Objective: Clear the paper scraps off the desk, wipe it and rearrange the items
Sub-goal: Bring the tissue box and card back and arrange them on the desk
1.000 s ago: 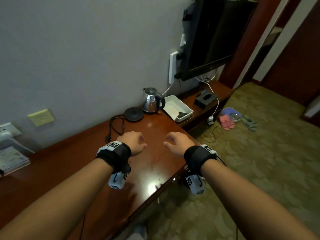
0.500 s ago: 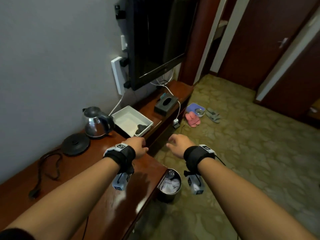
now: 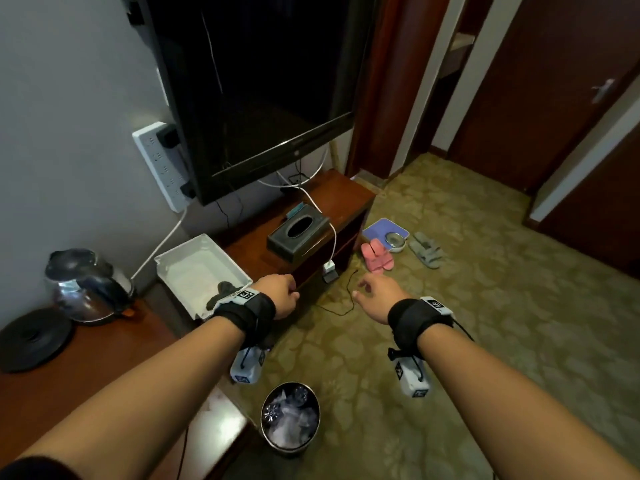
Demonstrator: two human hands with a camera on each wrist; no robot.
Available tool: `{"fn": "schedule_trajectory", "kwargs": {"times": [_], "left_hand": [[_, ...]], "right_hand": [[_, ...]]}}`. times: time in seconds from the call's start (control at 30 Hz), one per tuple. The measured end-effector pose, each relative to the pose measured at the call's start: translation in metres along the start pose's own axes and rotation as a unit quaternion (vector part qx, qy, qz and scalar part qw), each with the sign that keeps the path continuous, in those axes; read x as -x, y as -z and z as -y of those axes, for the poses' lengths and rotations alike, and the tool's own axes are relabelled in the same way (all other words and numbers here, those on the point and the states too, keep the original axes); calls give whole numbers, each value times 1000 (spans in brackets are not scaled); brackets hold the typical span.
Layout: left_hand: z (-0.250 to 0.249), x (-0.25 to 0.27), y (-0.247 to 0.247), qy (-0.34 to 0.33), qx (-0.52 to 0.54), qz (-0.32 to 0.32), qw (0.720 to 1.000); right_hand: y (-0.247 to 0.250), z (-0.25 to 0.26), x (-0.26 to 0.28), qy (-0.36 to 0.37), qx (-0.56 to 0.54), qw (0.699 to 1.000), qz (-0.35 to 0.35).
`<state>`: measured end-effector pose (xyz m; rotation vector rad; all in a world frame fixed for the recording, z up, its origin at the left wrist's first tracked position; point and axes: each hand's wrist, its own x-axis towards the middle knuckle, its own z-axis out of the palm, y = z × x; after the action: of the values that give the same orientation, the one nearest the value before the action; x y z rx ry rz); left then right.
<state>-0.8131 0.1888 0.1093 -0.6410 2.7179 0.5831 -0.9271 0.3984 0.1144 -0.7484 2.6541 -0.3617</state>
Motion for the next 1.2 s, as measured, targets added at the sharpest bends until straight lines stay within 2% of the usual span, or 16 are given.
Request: {"fn": "schedule_trajectory", "kwargs": {"times": [0.17, 0.37, 0.73, 0.93, 1.2], "left_hand": [[-26, -55, 4, 56, 36, -16, 998], [-38, -130, 2, 113, 59, -9, 992], [-70, -311, 25, 129, 107, 15, 986], [-65, -373, 31, 161, 140, 28, 976], [-48, -445, 10, 256, 153, 43, 954]], "right_hand": [[36, -35, -78, 47, 2, 999, 15], [52, -50, -170, 101, -5, 993, 62], [110, -83, -349, 118, 38, 989, 75], [102, -88, -436, 123, -7, 984, 127], [72, -80, -565, 228, 36, 955, 188]]}}
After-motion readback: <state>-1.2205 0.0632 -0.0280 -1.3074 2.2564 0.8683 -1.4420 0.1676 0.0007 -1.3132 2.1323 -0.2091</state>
